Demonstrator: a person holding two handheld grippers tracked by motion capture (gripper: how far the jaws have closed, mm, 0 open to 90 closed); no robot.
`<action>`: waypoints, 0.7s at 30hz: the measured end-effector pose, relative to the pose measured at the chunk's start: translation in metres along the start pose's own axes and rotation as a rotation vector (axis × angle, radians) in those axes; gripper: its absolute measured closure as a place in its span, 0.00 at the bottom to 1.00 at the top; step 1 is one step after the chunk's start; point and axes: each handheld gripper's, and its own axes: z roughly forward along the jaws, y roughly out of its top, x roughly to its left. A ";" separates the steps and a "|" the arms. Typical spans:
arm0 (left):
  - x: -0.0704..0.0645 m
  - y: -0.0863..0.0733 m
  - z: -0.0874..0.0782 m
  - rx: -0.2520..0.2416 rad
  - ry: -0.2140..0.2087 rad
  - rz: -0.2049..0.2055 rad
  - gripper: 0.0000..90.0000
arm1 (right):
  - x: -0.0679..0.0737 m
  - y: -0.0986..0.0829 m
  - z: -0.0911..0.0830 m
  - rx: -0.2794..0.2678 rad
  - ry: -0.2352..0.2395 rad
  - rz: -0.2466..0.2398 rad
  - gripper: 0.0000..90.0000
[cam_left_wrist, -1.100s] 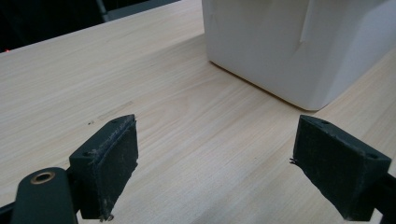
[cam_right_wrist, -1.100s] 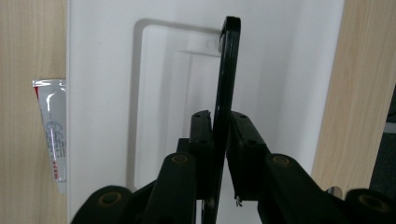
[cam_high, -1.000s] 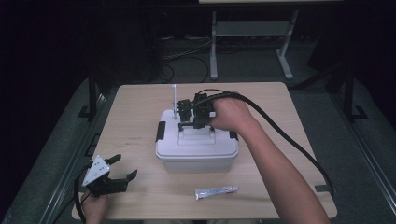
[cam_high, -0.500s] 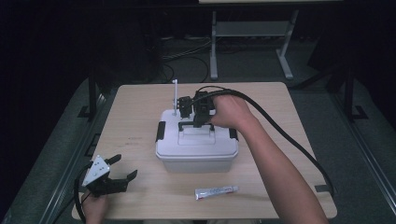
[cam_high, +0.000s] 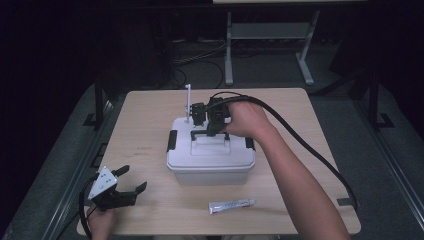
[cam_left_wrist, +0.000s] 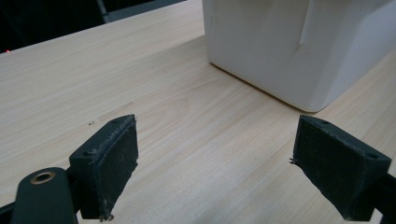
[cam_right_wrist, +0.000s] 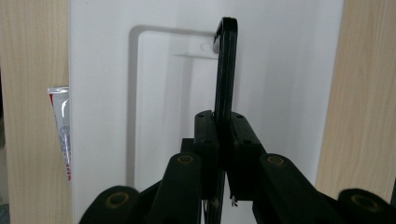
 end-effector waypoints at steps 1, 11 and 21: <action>0.000 0.000 0.000 -0.001 0.001 -0.001 0.15 | 0.000 0.000 0.000 0.000 -0.001 0.000 0.93; 0.000 0.000 0.000 -0.001 0.002 -0.001 0.15 | 0.000 -0.001 -0.003 -0.011 -0.001 0.006 0.93; 0.000 0.000 0.000 -0.002 0.000 -0.002 0.15 | -0.002 -0.004 -0.010 -0.026 -0.002 0.016 0.93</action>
